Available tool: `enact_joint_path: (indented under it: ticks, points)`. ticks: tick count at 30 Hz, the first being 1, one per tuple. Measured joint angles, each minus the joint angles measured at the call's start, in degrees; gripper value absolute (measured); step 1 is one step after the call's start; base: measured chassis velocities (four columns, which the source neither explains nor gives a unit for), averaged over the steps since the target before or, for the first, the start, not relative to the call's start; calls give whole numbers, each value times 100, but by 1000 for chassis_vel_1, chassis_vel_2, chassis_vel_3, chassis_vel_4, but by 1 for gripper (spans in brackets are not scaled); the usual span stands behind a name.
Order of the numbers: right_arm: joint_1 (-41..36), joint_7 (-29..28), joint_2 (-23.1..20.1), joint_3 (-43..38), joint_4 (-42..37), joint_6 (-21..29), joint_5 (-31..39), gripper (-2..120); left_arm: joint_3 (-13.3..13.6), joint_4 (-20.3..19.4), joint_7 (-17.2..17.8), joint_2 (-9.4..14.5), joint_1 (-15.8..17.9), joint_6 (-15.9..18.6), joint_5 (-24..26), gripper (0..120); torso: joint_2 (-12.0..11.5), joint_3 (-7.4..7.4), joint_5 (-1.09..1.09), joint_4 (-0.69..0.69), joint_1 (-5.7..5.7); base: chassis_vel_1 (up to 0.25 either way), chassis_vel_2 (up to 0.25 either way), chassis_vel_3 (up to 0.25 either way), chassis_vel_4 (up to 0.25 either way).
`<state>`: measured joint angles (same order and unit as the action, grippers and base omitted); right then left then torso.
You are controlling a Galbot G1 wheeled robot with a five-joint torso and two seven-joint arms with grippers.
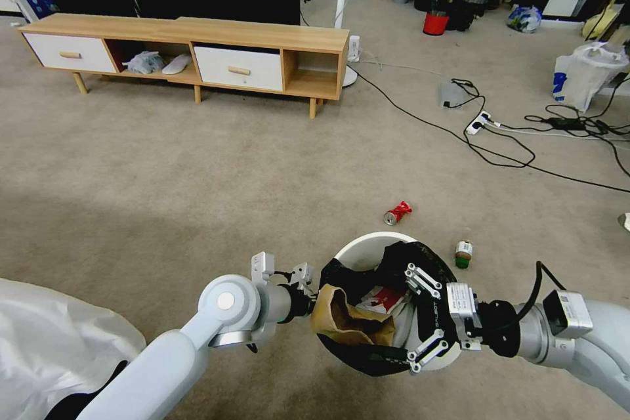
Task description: Pick up the trash bin and place the garbage on the floor into it.
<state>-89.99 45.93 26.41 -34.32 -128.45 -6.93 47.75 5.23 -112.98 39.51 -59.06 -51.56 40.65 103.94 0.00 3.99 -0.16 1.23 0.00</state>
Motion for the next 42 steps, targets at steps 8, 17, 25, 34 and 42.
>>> enact_joint_path:
  ticks: [8,17,25,34,42]
  points:
    - [-109,-6,-126,-287,-177,25,137,100,-38,152,0,-76,-16,-28,-90,0,0,0,0,0,0,0,0,0,0]
    - [-173,2,-215,-596,-358,38,283,100,-117,189,0,-113,-134,-49,-208,0,0,0,0,0,0,0,0,0,0]
    - [39,-146,-246,-947,-531,27,681,100,-558,-24,-170,140,-787,-18,-483,0,0,0,-1,0,0,0,0,0,0]
    - [125,-328,-202,-1172,-561,-20,840,100,-965,-204,-392,302,-1320,14,-760,0,0,0,-1,-1,0,0,0,0,0]
    - [72,-691,93,-1521,-466,-91,908,100,-1276,-492,-552,235,-1827,11,-1028,0,0,0,0,0,0,0,0,0,0]
